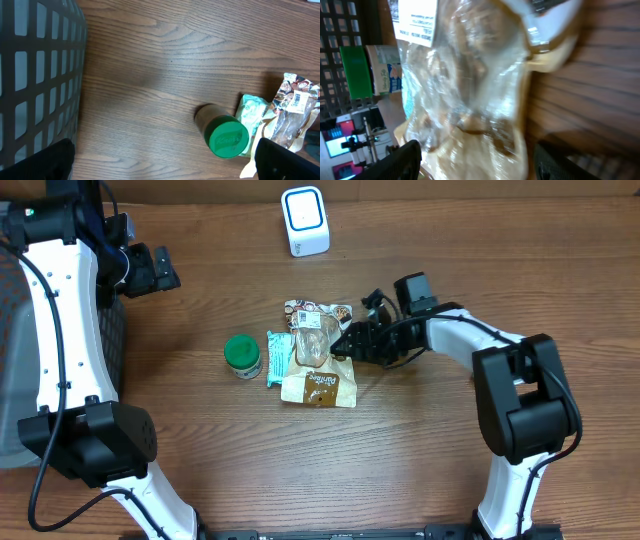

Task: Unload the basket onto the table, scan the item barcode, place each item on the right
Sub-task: 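Move the right gripper left to the clear plastic food bag, then grasp the clear plastic food bag with the right gripper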

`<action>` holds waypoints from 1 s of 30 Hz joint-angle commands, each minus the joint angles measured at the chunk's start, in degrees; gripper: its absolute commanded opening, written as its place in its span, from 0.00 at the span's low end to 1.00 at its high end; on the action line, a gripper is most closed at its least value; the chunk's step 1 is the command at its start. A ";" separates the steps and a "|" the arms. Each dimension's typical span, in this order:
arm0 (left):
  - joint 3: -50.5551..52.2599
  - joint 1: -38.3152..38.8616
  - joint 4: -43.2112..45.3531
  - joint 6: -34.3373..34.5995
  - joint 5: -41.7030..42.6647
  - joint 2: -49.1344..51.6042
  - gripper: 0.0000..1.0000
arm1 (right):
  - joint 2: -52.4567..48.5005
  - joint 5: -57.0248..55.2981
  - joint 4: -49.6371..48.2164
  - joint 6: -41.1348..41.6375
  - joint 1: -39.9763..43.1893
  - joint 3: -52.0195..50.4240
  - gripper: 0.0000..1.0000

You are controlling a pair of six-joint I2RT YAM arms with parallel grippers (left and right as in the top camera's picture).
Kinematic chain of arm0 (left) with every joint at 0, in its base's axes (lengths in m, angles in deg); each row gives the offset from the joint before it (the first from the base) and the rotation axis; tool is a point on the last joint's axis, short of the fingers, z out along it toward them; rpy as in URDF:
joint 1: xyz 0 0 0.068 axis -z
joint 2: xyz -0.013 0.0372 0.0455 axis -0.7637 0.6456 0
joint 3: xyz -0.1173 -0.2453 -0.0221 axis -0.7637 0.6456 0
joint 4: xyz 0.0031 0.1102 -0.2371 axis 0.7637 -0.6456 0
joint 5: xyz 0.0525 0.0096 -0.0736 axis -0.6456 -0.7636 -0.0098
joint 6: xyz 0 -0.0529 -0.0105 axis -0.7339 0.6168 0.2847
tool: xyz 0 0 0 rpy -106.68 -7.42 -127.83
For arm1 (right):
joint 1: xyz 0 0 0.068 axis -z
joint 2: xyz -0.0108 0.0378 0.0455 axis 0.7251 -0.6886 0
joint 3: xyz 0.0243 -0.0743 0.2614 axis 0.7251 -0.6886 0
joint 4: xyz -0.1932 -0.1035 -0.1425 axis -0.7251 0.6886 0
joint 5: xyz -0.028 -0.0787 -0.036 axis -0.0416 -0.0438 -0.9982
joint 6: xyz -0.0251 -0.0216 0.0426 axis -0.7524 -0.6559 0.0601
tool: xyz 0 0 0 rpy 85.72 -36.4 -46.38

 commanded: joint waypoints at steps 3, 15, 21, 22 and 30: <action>-0.13 -0.24 0.07 -1.49 -0.22 -1.51 0.99 | -2.21 -6.38 -4.35 10.21 -5.25 -2.75 0.72; -0.13 -0.24 0.07 -1.49 -0.22 -1.51 1.00 | -4.90 -3.52 -15.39 17.73 -8.59 -2.75 0.70; -0.13 -0.24 0.07 -1.49 -0.22 -1.51 1.00 | -4.90 -3.37 -20.48 18.40 -8.85 -2.75 0.70; -0.13 -0.24 0.07 -1.49 -0.22 -1.51 0.99 | -4.90 -3.37 -21.05 18.40 -8.85 -2.75 0.70; -0.13 -0.24 0.07 -1.49 -0.22 -1.51 1.00 | -4.98 -4.26 -25.55 18.60 -9.35 -2.75 0.71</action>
